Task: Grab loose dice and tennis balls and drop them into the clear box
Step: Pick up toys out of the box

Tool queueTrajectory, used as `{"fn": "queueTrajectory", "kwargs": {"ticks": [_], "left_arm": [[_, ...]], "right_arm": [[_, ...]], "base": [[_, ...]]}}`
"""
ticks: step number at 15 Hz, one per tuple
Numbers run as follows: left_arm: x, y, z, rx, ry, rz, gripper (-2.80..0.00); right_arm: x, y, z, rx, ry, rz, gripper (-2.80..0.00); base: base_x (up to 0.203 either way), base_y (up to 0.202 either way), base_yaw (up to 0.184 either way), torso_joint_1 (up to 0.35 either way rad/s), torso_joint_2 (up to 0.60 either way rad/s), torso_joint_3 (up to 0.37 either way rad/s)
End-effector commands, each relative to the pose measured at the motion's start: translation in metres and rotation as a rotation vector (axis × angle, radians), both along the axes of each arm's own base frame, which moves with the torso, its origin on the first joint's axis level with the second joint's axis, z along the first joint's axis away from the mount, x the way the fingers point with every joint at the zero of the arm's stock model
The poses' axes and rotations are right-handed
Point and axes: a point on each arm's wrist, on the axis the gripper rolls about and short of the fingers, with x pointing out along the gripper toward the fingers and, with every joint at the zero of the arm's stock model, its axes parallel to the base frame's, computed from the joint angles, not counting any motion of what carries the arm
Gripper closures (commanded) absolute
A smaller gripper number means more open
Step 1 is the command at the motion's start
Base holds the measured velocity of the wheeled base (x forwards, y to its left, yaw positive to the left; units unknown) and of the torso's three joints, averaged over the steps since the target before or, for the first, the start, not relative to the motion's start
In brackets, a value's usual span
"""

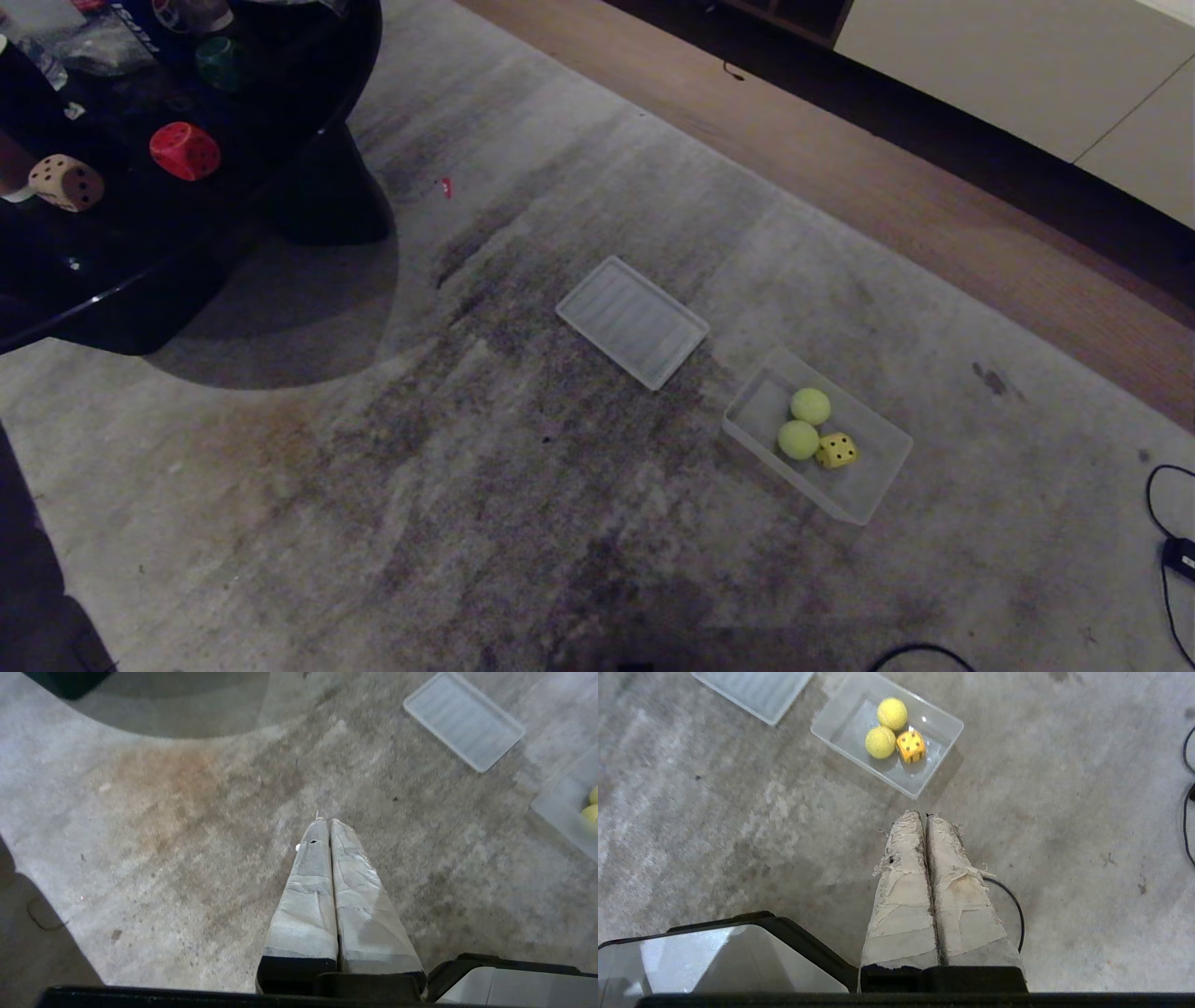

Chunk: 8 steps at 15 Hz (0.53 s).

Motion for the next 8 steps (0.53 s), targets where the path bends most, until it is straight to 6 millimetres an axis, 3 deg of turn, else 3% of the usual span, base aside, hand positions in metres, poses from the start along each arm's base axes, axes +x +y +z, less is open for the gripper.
{"fn": "queueTrajectory", "kwargs": {"ticks": [1,8], "left_arm": [[0.0002,0.0,-0.0003,-0.001,0.002,0.001,0.0],[0.0002,0.0,-0.0004,-0.003,0.003,0.001,0.0]], "right_arm": [[0.0002,0.0,0.0,0.001,0.004,0.0,0.0],[0.0002,0.0,0.0,0.001,0.004,0.001,0.0]], "base": [[0.0,0.0,0.0,-0.002,-0.01,0.198],[0.0,0.0,0.0,0.001,0.0,0.198]]}}
